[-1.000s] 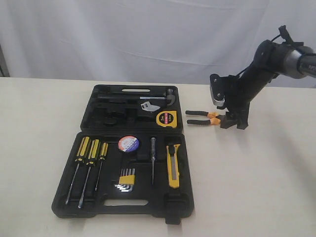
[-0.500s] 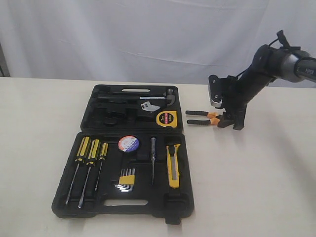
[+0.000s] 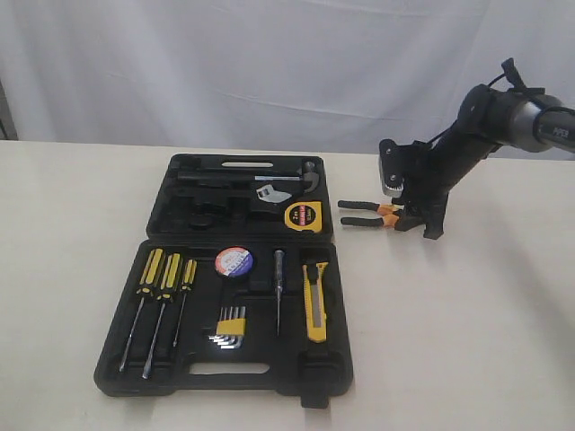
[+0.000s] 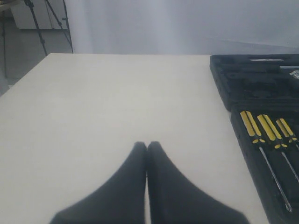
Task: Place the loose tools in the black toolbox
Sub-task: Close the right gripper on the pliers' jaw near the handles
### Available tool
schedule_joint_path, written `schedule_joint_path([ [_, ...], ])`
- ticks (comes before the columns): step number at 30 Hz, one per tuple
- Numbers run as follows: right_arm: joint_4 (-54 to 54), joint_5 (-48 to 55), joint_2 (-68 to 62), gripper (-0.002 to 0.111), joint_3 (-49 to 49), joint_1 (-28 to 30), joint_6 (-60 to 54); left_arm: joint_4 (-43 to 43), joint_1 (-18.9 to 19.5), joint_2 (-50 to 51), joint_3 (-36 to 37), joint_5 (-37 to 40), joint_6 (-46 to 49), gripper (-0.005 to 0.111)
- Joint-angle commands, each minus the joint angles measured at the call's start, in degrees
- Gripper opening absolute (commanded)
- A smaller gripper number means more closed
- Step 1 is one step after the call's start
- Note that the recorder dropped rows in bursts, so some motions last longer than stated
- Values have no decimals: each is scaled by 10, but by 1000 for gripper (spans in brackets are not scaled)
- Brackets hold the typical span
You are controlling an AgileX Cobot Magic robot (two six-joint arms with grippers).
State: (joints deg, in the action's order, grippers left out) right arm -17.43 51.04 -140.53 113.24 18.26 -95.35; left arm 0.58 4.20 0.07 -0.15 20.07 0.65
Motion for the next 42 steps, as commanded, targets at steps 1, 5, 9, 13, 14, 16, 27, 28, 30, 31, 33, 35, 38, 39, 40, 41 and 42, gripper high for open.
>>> schedule_joint_path([
  [1, 16, 20, -7, 47, 0, 0, 0, -6, -3, -1, 1, -5, -2, 0],
  [5, 16, 15, -6, 42, 0, 0, 11, -6, -3, -1, 1, -5, -2, 0],
  [9, 16, 14, -6, 42, 0, 0, 15, -6, -3, -1, 1, -5, -2, 0],
  [13, 17, 30, -6, 42, 0, 0, 13, -6, -3, -1, 1, -5, -2, 0],
  [14, 17, 41, -4, 42, 0, 0, 13, -6, -3, -1, 1, -5, -2, 0],
  [16, 19, 69, -1, 42, 0, 0, 13, -6, -3, -1, 1, -5, -2, 0],
  [27, 18, 60, 39, 42, 0, -18, 16, -6, -3, -1, 1, -5, -2, 0],
  [28, 18, 46, 40, 43, 0, -18, 19, -6, -3, -1, 1, -5, -2, 0],
  [30, 21, 19, 40, 46, 0, -18, 43, -6, -3, -1, 1, -5, -2, 0],
  [31, 31, 17, 40, 52, 0, -18, 55, -6, -3, -1, 1, -5, -2, 0],
  [33, 48, 18, 38, 59, 0, -18, 74, -6, -3, -1, 1, -5, -2, 0],
  [35, 59, 20, 34, 61, 0, -18, 84, -6, -3, -1, 1, -5, -2, 0],
  [38, 59, 19, 26, 59, 0, -18, 84, -6, -3, -1, 1, -5, -2, 0],
  [39, 59, 19, 23, 58, 0, -18, 84, -6, -3, -1, 1, -5, -2, 0],
  [40, 59, 18, 19, 58, 0, -18, 84, -6, -3, -1, 1, -5, -2, 0],
  [41, 59, 18, 16, 57, 0, -18, 85, -6, -3, -1, 1, -5, -2, 0],
  [42, 59, 18, 15, 57, 0, -18, 85, -6, -3, -1, 1, -5, -2, 0],
])
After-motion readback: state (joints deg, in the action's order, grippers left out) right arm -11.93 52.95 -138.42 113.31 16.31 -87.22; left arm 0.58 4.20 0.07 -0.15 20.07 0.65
